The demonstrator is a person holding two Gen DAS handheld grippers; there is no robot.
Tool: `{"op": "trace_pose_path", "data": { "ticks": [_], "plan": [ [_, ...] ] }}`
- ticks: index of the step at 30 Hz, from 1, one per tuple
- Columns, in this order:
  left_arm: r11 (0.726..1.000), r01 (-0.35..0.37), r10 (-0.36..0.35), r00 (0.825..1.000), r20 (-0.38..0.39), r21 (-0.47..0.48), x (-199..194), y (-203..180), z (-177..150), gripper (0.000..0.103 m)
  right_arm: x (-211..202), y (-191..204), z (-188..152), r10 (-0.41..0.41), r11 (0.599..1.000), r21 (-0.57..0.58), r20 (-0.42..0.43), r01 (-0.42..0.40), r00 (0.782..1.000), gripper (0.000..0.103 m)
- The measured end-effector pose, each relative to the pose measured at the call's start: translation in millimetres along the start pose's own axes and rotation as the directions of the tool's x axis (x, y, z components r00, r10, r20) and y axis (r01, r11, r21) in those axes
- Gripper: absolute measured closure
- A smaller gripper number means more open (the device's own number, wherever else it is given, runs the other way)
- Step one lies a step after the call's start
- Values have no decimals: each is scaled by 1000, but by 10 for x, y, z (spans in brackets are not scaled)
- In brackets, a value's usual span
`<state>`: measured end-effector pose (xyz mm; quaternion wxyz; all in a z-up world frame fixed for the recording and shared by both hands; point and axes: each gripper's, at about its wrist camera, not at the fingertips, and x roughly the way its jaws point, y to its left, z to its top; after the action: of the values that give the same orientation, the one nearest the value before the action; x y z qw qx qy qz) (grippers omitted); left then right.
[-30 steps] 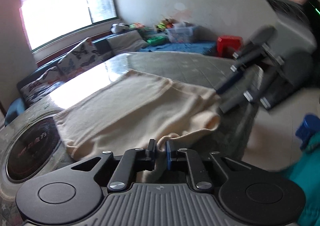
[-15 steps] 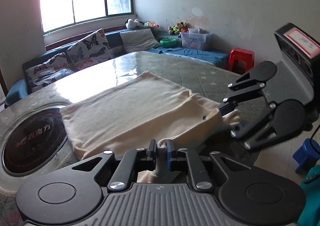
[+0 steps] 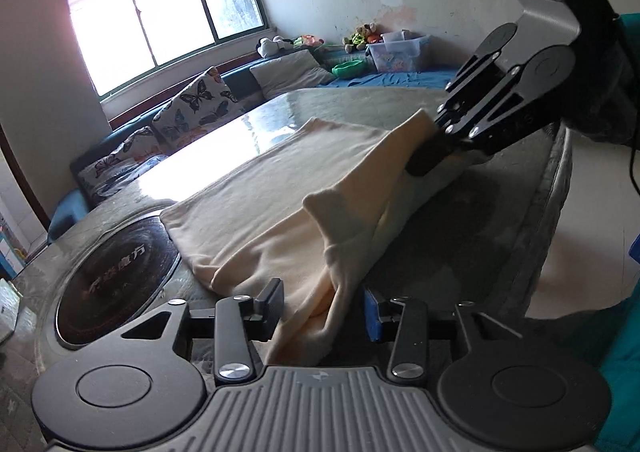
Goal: Fold clothes
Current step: 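Lift the hem with both grippers and fold it toward the collar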
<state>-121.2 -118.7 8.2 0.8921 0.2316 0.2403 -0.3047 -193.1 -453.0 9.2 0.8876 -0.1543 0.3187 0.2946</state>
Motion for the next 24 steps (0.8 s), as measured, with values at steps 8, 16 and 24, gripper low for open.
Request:
{"op": "trace_pose_path", "data": {
  "ticks": [8,16,24],
  "plan": [
    [1000,18,-17,999,38,-16,-140,96,-3,97,-157,71,-18,-9,1000,17,41,9,999,94],
    [997,69,-65,995,80,-41,-686,31,6,97,-607,274,26,22,999,-45,90,-18,996,95],
    [996,31,-23,995,102,-82,-823,126,120,97,-805,411,178,42,996,-88,94,-33,995,95]
  ]
}}
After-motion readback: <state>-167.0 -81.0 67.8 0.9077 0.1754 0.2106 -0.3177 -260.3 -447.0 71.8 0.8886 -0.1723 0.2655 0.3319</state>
